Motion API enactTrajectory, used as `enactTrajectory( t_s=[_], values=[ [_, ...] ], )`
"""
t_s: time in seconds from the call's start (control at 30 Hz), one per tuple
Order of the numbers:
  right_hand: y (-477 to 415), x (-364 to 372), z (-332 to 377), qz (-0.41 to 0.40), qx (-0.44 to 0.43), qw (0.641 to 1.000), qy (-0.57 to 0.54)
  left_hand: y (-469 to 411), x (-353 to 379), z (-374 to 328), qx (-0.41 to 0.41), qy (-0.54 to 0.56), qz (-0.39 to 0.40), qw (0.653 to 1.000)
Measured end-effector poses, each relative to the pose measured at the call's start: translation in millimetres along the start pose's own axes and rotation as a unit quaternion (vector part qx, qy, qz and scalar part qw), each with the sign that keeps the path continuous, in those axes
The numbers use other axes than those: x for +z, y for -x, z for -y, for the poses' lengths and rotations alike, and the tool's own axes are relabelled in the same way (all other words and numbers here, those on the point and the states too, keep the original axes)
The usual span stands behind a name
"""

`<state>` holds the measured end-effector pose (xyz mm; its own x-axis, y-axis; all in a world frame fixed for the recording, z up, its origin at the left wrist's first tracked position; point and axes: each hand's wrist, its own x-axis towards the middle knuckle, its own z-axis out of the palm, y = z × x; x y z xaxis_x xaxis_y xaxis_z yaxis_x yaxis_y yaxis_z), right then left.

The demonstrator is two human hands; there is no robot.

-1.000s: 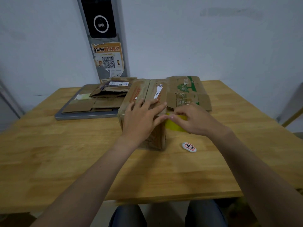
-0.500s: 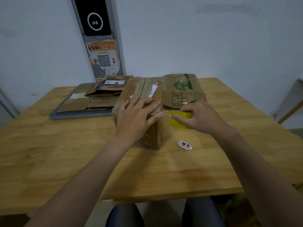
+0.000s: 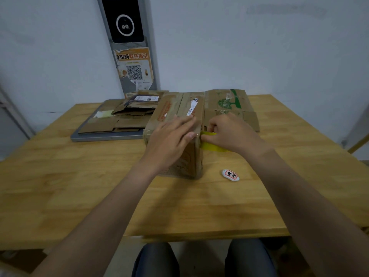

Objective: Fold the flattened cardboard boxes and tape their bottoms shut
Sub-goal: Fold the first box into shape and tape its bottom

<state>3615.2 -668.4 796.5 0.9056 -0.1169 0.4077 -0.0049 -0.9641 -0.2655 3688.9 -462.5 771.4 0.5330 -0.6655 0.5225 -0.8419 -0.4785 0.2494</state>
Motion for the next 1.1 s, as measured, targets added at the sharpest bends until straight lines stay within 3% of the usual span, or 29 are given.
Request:
enactTrajectory(
  t_s=[0.07, 0.17, 0.27, 0.33, 0.47, 0.63, 0.77, 0.87, 0.97, 1.1],
  values=[
    [-3.6, -5.6, 4.2, 0.009, -0.012, 1.000, -0.019, 9.8, 0.9, 3.1, -0.055, 0.110, -0.101, 0.987],
    [-9.6, -8.3, 11.9, 0.027, -0.086, 0.996, -0.014, 26.3, 7.3, 5.0, -0.260, 0.156, -0.228, 0.925],
    [-16.4, -5.4, 22.0, 0.061, -0.125, 0.990, 0.006, 39.8, 14.8, 11.6, -0.408, 0.338, -0.221, 0.818],
    [-20.0, -3.4, 27.4, 0.081, -0.141, 0.987, -0.002, 45.6, 17.3, 17.7, -0.422, 0.397, -0.191, 0.792],
    [-18.6, 1.5, 33.5, 0.088, -0.175, 0.981, -0.010, 44.6, 5.3, 24.6, -0.389, 0.369, -0.192, 0.822],
    [-11.3, 0.9, 40.7, 0.029, -0.210, 0.977, -0.032, 6.4, -51.5, 29.2, -0.286, 0.188, -0.180, 0.922],
    [1.5, -1.1, 59.8, -0.055, -0.233, 0.969, -0.064, -39.7, -96.9, 18.2, -0.166, 0.079, -0.103, 0.978],
    [7.7, -7.9, 68.2, -0.108, -0.236, 0.959, -0.111, -64.8, -114.4, 12.0, -0.143, 0.019, -0.027, 0.989],
    [12.2, -13.3, 67.8, -0.118, -0.208, 0.960, -0.148, -71.8, -112.3, 14.2, -0.144, 0.027, 0.062, 0.987],
    [20.8, -8.1, 55.2, -0.115, -0.155, 0.963, -0.189, -71.3, -103.3, 5.5, -0.111, 0.072, 0.096, 0.987]
  ],
)
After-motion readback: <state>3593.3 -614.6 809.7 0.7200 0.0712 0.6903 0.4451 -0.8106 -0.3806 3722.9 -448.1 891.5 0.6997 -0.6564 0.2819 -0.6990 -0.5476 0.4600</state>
